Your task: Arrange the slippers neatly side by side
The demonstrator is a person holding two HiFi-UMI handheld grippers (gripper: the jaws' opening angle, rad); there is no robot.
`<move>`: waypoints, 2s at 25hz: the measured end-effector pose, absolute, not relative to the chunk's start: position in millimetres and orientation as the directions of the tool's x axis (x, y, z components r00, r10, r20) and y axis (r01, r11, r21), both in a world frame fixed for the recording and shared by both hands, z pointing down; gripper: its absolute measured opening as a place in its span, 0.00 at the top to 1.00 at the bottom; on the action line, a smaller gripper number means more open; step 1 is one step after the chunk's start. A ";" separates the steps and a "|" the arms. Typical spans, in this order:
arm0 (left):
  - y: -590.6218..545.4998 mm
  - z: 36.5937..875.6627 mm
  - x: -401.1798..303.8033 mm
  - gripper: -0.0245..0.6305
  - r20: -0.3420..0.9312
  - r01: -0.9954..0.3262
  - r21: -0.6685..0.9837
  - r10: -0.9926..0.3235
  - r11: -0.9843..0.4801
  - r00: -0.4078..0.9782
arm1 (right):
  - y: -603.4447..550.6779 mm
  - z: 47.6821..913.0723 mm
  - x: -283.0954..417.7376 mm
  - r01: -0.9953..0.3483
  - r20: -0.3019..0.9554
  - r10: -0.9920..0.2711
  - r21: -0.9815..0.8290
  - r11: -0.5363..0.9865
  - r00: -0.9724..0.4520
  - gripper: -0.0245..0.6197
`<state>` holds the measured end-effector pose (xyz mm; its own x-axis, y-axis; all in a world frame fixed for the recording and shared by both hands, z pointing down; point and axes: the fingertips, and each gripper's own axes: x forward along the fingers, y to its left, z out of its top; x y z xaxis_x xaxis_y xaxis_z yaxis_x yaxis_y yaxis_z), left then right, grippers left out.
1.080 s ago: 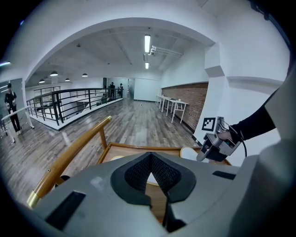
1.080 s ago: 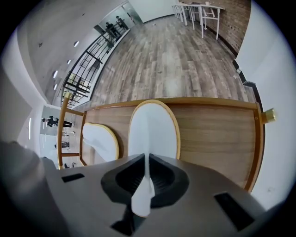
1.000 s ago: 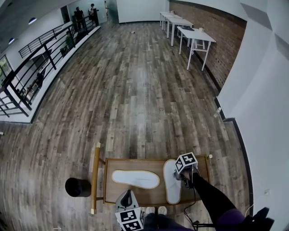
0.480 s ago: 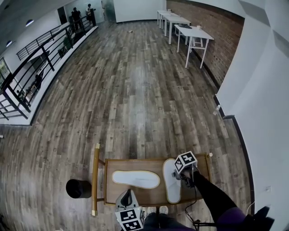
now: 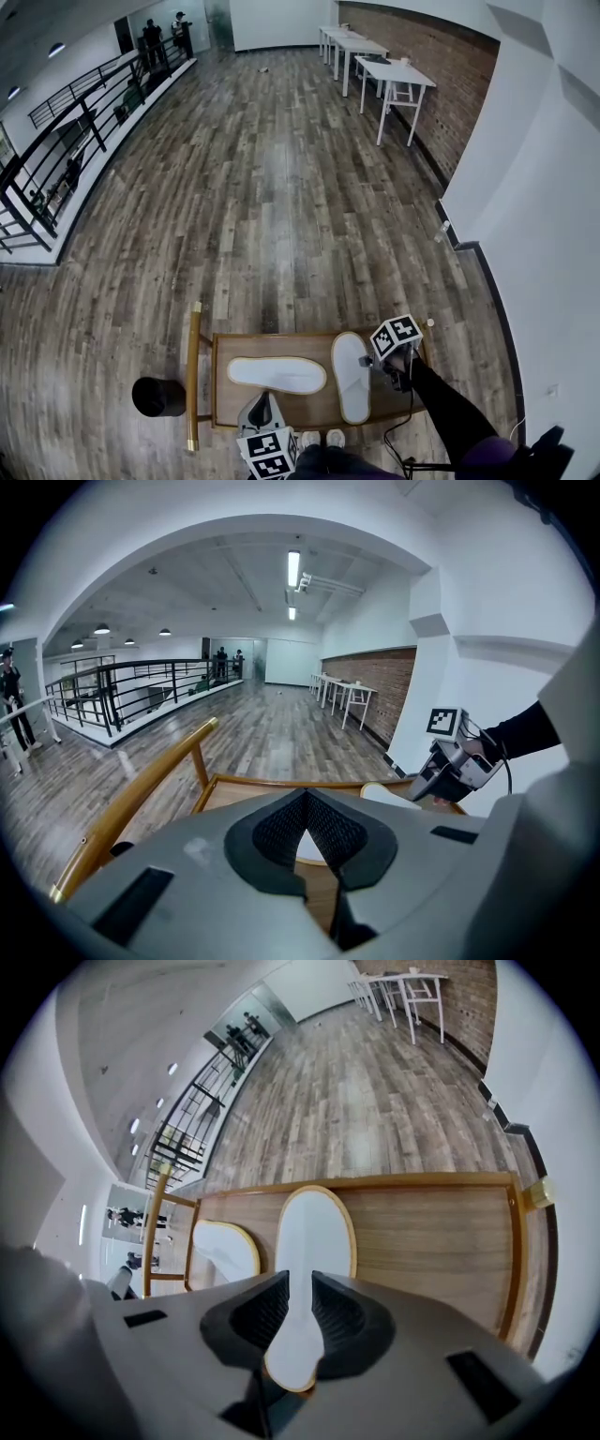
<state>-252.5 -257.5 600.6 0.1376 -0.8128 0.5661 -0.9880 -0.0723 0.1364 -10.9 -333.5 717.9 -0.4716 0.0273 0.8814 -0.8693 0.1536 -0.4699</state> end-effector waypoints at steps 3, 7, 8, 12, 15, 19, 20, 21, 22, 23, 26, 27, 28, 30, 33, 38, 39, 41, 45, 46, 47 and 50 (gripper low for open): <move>-262.2 602.7 -252.4 0.96 0.564 -0.989 0.132 -0.816 -0.062 0.127 | -339.7 685.5 -12.5 -0.841 0.840 -0.101 -0.515 0.164 -0.534 0.88; -267.5 606.7 -253.8 0.96 0.564 -0.991 0.118 -0.817 -0.063 0.119 | -330.7 641.6 -22.7 -0.805 0.755 -0.283 -0.572 0.154 -0.591 0.88; -268.4 607.2 -253.1 0.96 0.562 -0.991 0.117 -0.818 -0.068 0.123 | -326.5 631.2 -24.9 -0.803 0.734 -0.334 -0.576 0.153 -0.591 0.88; -271.7 608.9 -245.5 0.96 0.557 -0.990 0.097 -0.819 -0.104 0.141 | -307.6 592.6 -32.3 -0.792 0.636 -0.515 -0.589 0.157 -0.575 0.88; -269.9 611.8 -238.6 0.96 0.560 -0.987 0.076 -0.813 -0.141 0.160 | -293.0 580.4 -32.0 -0.824 0.610 -0.602 -0.546 0.152 -0.515 0.90; -265.3 617.4 -232.7 0.96 0.556 -0.978 0.059 -0.807 -0.202 0.200 | -274.9 581.7 -31.4 -0.843 0.601 -0.646 -0.522 0.130 -0.471 0.96; -265.5 617.5 -231.8 0.96 0.547 -0.974 0.055 -0.810 -0.219 0.213 | -272.0 582.7 -31.9 -0.840 0.600 -0.645 -0.528 0.126 -0.474 0.96; -266.0 617.2 -231.2 0.96 0.535 -0.970 0.054 -0.813 -0.237 0.229 | -269.4 584.1 -32.0 -0.838 0.600 -0.643 -0.532 0.122 -0.475 0.96; -267.1 617.2 -230.7 0.96 0.524 -0.964 0.058 -0.814 -0.259 0.250 | -267.0 585.3 -31.8 -0.837 0.602 -0.641 -0.534 0.120 -0.476 0.96; -268.9 618.2 -230.3 0.96 0.517 -0.956 0.065 -0.810 -0.285 0.276 | -265.2 586.0 -31.4 -0.837 0.603 -0.640 -0.534 0.119 -0.476 0.96; -279.4 623.8 -230.7 0.96 0.525 -0.920 0.042 -0.775 -0.389 0.352 | -261.4 585.0 -28.5 -0.838 0.606 -0.639 -0.534 0.114 -0.473 0.96; -284.0 626.0 -230.3 0.96 0.534 -0.903 0.020 -0.759 -0.430 0.373 | -260.2 585.0 -25.9 -0.838 0.607 -0.640 -0.534 0.110 -0.471 0.96; -288.4 628.8 -229.5 0.96 0.547 -0.881 -0.003 -0.738 -0.473 0.394 | -258.9 585.3 -22.7 -0.839 0.609 -0.641 -0.535 0.103 -0.467 0.96; -295.7 638.5 -226.4 0.90 0.588 -0.824 -0.036 -0.679 -0.565 0.440 | -256.5 586.4 -16.3 -0.838 0.611 -0.644 -0.539 0.088 -0.460 0.96; -303.1 654.6 -219.4 0.83 0.660 -0.713 -0.072 -0.569 -0.697 0.490 | -253.0 587.5 -8.8 -0.836 0.614 -0.646 -0.545 0.069 -0.453 0.96; -290.0 694.6 -210.9 0.70 0.865 -0.350 -0.092 -0.249 -0.932 0.437 | -248.1 587.7 -7.2 -0.835 0.619 -0.644 -0.547 0.056 -0.449 0.96; -285.7 704.4 -210.6 0.70 0.898 -0.263 -0.083 -0.186 -0.961 0.400 | -247.2 587.4 -7.4 -0.835 0.620 -0.644 -0.548 0.054 -0.449 0.96; -277.0 723.5 -211.2 0.64 0.943 -0.115 -0.052 -0.086 -0.992 0.321 | -244.2 586.3 -8.1 -0.832 0.617 -0.645 -0.553 0.051 -0.450 0.96; -269.8 750.3 -213.3 0.59 0.977 0.044 0.001 0.010 -0.999 0.213 | -238.7 587.4 -9.3 -0.834 0.624 -0.646 -0.550 0.037 -0.440 0.96; -270.9 754.8 -213.5 0.59 0.981 0.062 0.005 0.017 -0.998 0.195 | -238.2 588.5 -8.9 -0.836 0.626 -0.646 -0.548 0.034 -0.437 0.96; -272.7 758.5 -213.0 0.59 0.983 0.076 0.003 0.017 -0.997 0.181 | -237.7 589.4 -7.9 -0.835 0.627 -0.646 -0.549 0.031 -0.435 0.96; -277.0 765.8 -211.0 0.59 0.989 0.119 -0.005 0.013 -0.993 0.145 | -237.1 590.8 -4.2 -0.836 0.630 -0.643 -0.549 0.027 -0.435 0.96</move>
